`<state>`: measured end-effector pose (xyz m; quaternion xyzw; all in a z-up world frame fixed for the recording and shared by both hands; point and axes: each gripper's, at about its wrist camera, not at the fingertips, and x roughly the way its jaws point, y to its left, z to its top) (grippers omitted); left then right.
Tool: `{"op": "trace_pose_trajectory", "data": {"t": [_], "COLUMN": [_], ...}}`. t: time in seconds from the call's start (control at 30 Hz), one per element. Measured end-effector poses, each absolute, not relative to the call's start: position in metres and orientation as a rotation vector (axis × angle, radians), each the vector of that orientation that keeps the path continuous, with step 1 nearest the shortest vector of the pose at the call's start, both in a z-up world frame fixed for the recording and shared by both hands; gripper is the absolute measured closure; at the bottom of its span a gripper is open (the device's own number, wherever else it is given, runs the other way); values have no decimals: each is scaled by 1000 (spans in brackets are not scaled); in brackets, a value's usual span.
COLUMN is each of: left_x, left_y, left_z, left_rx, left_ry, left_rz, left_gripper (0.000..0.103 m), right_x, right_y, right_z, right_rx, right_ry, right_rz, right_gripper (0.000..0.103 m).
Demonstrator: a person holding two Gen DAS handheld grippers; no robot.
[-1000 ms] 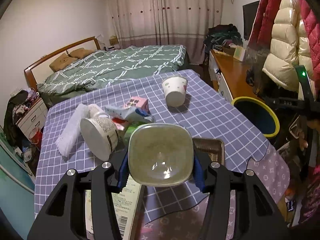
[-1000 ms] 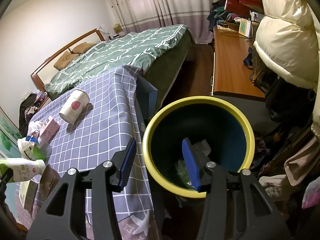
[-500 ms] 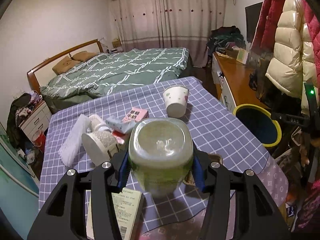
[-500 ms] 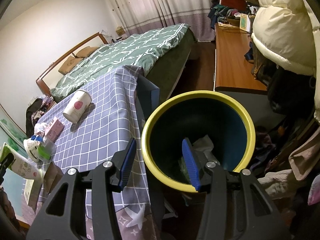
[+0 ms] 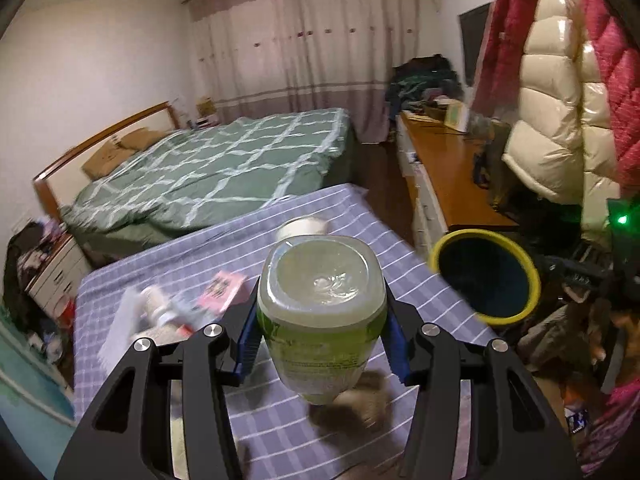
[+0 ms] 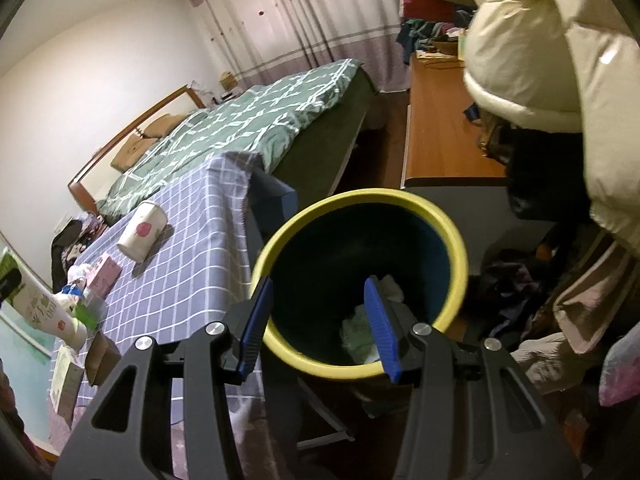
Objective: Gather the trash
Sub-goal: 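Carry the jar with the left tool over the bin and release it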
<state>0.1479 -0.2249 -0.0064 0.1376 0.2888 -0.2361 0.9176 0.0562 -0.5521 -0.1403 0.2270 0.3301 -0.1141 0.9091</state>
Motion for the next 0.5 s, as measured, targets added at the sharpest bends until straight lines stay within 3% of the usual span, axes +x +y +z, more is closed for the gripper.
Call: {"op": "trace_pose_trajectory", "data": {"t": [0.27, 0.5], "left_x": [166, 178], "left_y": [-325, -416], "left_z": [-6, -43], "left_rx": [255, 283], "left_ry": [657, 722], "left_rz": [-717, -791], "left_gripper": [52, 52], "right_x": [38, 26], "right_y": [-578, -593], "right_z": [-147, -152], "right_rx": [497, 513], "right_ry": [676, 684], "right_rz": [-303, -342], "right_gripper": [57, 57]}}
